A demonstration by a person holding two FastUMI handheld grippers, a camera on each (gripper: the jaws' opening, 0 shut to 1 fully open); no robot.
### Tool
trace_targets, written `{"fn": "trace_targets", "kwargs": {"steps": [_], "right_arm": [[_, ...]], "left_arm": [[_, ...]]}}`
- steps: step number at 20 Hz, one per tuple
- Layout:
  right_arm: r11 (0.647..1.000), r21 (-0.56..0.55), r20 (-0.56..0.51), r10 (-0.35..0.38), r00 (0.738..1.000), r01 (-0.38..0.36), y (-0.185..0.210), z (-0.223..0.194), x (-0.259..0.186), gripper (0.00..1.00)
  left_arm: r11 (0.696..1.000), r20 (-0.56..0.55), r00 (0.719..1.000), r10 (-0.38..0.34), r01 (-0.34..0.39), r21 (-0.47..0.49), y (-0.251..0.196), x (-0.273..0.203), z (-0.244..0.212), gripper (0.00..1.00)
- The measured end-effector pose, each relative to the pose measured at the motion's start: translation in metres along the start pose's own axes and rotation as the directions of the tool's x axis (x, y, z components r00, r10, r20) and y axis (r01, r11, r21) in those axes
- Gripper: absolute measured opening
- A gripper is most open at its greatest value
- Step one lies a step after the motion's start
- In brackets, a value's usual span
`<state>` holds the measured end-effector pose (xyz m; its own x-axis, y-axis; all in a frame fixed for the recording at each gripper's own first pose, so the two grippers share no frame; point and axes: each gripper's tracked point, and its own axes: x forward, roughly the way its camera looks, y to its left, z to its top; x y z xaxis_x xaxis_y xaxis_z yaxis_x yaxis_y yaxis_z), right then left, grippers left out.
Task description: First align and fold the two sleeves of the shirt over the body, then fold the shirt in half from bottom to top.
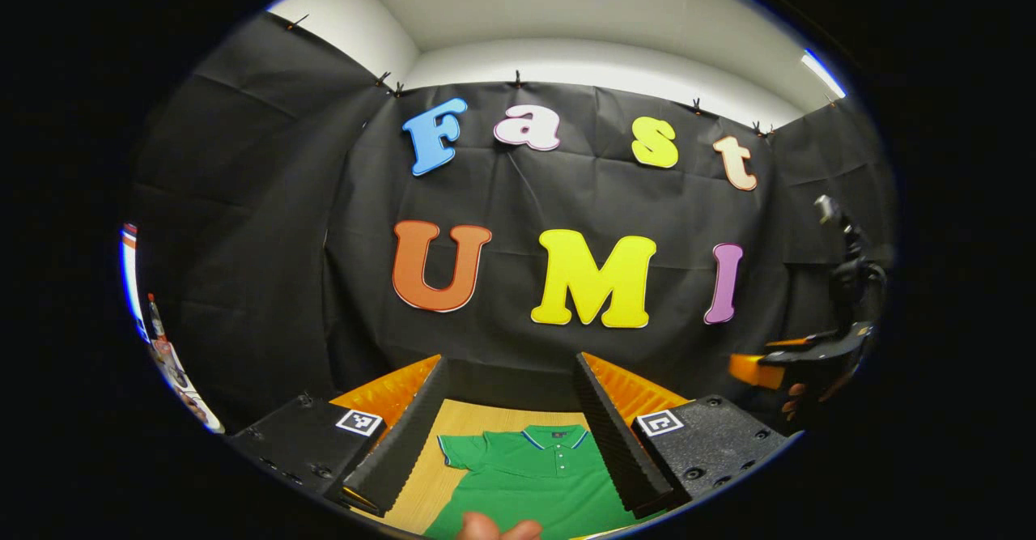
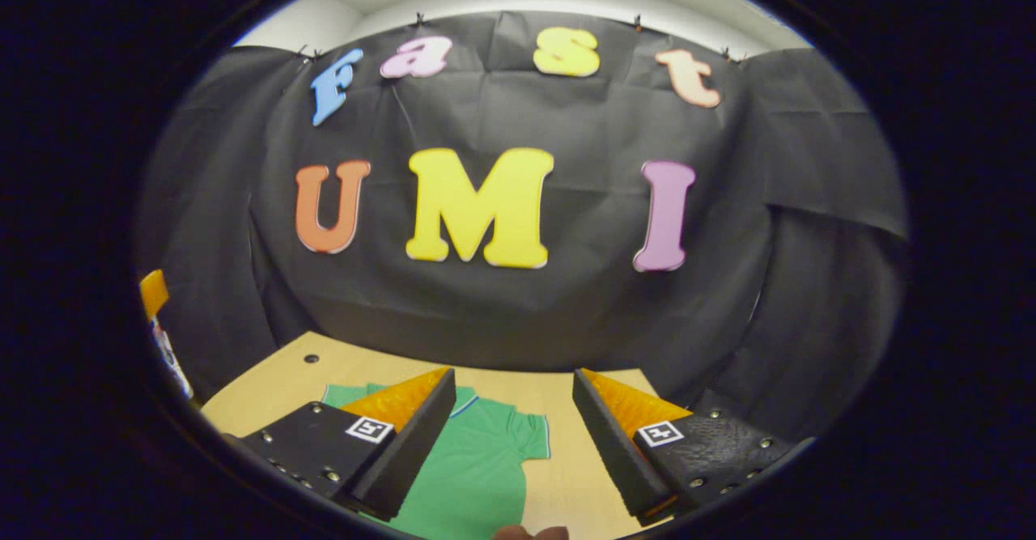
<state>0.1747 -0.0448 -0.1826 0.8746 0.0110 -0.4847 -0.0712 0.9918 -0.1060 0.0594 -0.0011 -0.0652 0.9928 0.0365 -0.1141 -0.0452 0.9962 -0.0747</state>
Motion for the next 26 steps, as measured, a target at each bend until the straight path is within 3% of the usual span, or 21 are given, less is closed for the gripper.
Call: {"fn": "trace_targets", "kwargs": {"steps": [4,7,10,17,20,21,23,26], "right_arm": [[0.999,0.048,-0.214,-0.016,0.977,0.027,-0.021,-0.068,0.124,0.94],[0.996,0.034,-0.337,-0.071,0.939,0.087,-0.046,-0.12,0.199,0.94],[0.992,0.056,-0.425,-0.077,0.902,0.111,-0.056,-0.17,0.256,0.95],[0.992,-0.024,-0.512,-0.122,0.85,0.128,-0.063,-0.229,0.321,0.95],[0.994,-0.014,-0.553,-0.096,0.828,0.106,-0.058,-0.249,0.335,0.94],[0.996,0.039,-0.569,-0.039,0.822,0.075,-0.047,-0.249,0.335,0.94],[0.992,0.067,-0.576,-0.05,0.816,0.108,-0.05,-0.253,0.335,0.57],[0.995,0.04,-0.567,-0.05,0.822,0.088,-0.049,-0.252,0.336,0.05]], "left_arm": [[0.999,-0.033,0.998,0.048,-0.049,-0.005,0.025,0.026,-0.015,0.98],[0.998,-0.049,0.997,0.059,-0.06,-0.016,0.036,0.047,-0.028,0.98],[0.997,-0.012,0.998,0.069,-0.069,-0.032,0.043,0.065,-0.027,0.98],[0.996,-0.006,0.999,0.054,-0.053,0.065,0.053,0.1,-0.041,0.98],[0.997,-0.019,0.999,0.043,-0.042,0.058,0.05,0.107,-0.048,0.98],[0.997,-0.02,0.999,0.04,-0.039,0.06,0.051,0.107,-0.049,0.98],[0.997,-0.02,0.999,0.033,-0.032,0.069,0.049,0.107,-0.051,0.98],[0.997,-0.02,0.999,0.029,-0.027,0.071,0.049,0.109,-0.05,0.98]]}}
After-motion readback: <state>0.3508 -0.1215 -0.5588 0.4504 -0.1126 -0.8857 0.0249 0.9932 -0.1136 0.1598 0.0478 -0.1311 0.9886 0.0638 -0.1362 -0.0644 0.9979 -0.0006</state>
